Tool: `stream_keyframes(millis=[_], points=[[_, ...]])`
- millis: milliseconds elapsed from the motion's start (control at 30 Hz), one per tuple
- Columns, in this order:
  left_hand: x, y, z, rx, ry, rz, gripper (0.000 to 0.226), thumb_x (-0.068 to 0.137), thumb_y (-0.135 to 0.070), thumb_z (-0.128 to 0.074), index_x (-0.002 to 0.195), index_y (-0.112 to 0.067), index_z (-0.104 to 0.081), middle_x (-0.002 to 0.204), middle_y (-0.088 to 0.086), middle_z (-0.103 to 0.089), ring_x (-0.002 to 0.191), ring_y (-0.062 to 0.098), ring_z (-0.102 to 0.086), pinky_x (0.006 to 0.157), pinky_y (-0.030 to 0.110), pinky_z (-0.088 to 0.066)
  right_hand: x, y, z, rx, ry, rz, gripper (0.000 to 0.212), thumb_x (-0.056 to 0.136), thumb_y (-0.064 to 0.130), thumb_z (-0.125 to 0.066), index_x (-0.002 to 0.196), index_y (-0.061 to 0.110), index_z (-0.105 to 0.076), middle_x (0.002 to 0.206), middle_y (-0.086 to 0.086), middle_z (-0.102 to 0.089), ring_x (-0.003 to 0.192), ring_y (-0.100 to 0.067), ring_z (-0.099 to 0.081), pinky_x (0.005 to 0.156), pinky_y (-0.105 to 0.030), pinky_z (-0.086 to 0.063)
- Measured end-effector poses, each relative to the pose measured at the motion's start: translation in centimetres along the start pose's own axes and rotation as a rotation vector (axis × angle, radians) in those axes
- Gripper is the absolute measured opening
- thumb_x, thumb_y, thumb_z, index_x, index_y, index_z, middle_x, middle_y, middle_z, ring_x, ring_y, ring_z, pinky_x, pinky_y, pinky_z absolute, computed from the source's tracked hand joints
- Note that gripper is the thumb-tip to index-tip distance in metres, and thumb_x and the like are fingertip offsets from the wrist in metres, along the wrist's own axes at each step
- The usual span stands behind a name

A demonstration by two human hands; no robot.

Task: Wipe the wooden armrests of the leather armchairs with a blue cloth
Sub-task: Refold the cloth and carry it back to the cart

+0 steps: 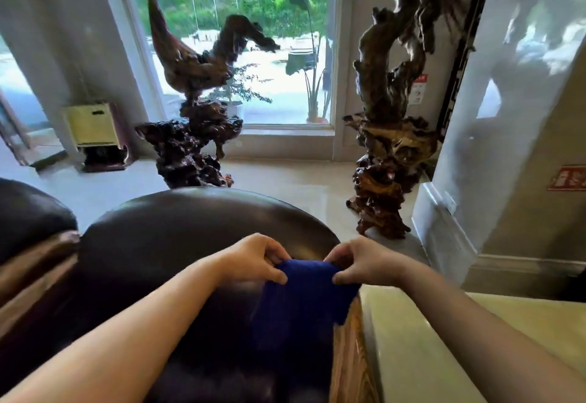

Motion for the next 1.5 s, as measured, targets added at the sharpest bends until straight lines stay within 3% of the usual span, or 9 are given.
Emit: stream_keyframes(millis=[67, 200, 333, 500, 600, 700, 867, 1167, 1500], points=[[-4.4, -0.3, 3.8, 0.018, -0.056, 0.025, 0.025, 0.071, -0.009, -0.076, 0.094, -0.017, -0.07, 0.076, -0.009, -0.068, 0.062, -0.005, -0.06, 0.059, 0.009, -0.047, 0.6, 5.2, 0.2, -0.05, 0.037, 0.069, 0.024, 0.077, 0.01, -0.064, 0.098, 0.02, -0.071, 0.091, 0.003, -0.072, 0.085, -0.009, -0.067, 0.078, -0.027, -0.056], [-14.1, -0.2, 10.9, 0.021, -0.151, 0.08, 0.02, 0.073, -0.013, -0.074, 0.087, -0.026, -0.069, 0.065, -0.017, -0.066, 0.058, -0.005, -0.061, 0.056, 0.014, -0.049, 1.7, 16.2, -0.8, -0.142, 0.108, 0.228, 0.024, 0.077, 0.008, -0.065, 0.098, 0.018, -0.07, 0.087, 0.005, -0.072, 0.077, -0.007, -0.067, 0.07, -0.019, -0.055], [-25.6, 2.3, 16.2, 0.01, -0.251, 0.159, 0.025, 0.076, -0.017, -0.072, 0.1, -0.022, -0.068, 0.084, -0.012, -0.07, 0.073, 0.001, -0.064, 0.063, 0.018, -0.053, 2.2, 27.9, -5.5, -0.236, 0.153, 0.421, 0.023, 0.077, -0.001, -0.065, 0.096, 0.01, -0.07, 0.09, -0.012, -0.073, 0.072, -0.012, -0.064, 0.066, -0.02, -0.052], [-41.0, 7.7, 20.0, 0.008, -0.358, 0.262, 0.022, 0.077, -0.027, -0.071, 0.098, -0.03, -0.067, 0.089, -0.016, -0.071, 0.082, -0.002, -0.065, 0.07, 0.018, -0.05, 2.7, 40.4, -14.7, -0.324, 0.229, 0.6, 0.022, 0.076, 0.007, -0.068, 0.098, 0.011, -0.071, 0.088, -0.009, -0.074, 0.08, -0.021, -0.069, 0.076, -0.031, -0.057], [-50.0, 11.1, 21.3, 0.003, -0.457, 0.318, 0.018, 0.077, -0.02, -0.072, 0.091, -0.03, -0.068, 0.076, -0.018, -0.07, 0.073, -0.004, -0.064, 0.063, 0.015, -0.051, 2.6, 47.5, -21.2, -0.334, 0.282, 0.698, 0.019, 0.076, 0.009, -0.069, 0.093, 0.018, -0.072, 0.086, -0.003, -0.074, 0.07, -0.004, -0.065, 0.07, -0.02, -0.053], [-58.6, 14.8, 22.2, -0.016, -0.542, 0.408, 0.021, 0.077, -0.015, -0.072, 0.097, -0.02, -0.068, 0.086, -0.006, -0.069, 0.078, 0.004, -0.065, 0.068, 0.023, -0.056, 2.7, 54.0, -28.1, -0.309, 0.357, 0.777, 0.019, 0.075, 0.008, -0.07, 0.091, 0.019, -0.072, 0.082, 0.001, -0.073, 0.066, 0.002, -0.063, 0.064, -0.012, -0.05], [-71.7, 20.5, 23.0, -0.071, -0.639, 0.569, 0.022, 0.078, -0.013, -0.071, 0.098, -0.019, -0.066, 0.091, -0.001, -0.069, 0.082, 0.008, -0.067, 0.077, 0.029, -0.059, 2.8, 63.7, -40.0, -0.26, 0.514, 0.896, 0.02, 0.075, 0.006, -0.069, 0.093, 0.015, -0.072, 0.086, -0.006, -0.075, 0.08, -0.016, -0.069, 0.076, -0.029, -0.055], [-86.2, 31.2, 26.4, -0.174, -0.765, 0.715, 0.02, 0.08, -0.015, -0.068, 0.095, -0.027, -0.067, 0.096, -0.003, -0.069, 0.085, 0.007, -0.068, 0.071, 0.022, -0.057, 6.4, 77.6, -54.7, -0.357, 0.693, 1.08, 0.021, 0.078, 0.013, -0.068, 0.098, 0.019, -0.071, 0.081, 0.007, -0.072, 0.072, -0.002, -0.067, 0.065, -0.015, -0.052], [-94.4, 46.1, 37.6, -0.209, -0.879, 0.825, 0.02, 0.081, -0.013, -0.067, 0.094, -0.028, -0.064, 0.093, -0.005, -0.068, 0.081, 0.006, -0.068, 0.067, 0.018, -0.056, 19.9, 93.1, -68.4, -0.391, 0.784, 1.208, 0.016, 0.078, 0.017, -0.069, 0.09, 0.027, -0.07, 0.093, 0.004, -0.071, 0.079, -0.003, -0.067, 0.074, -0.021, -0.055]])
Point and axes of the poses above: each hand's wrist, its own x-axis towards the middle knuckle, its own z-axis out of the back of the hand, y = z × x, the point moved 2 cm from there along x, towards the middle knuckle
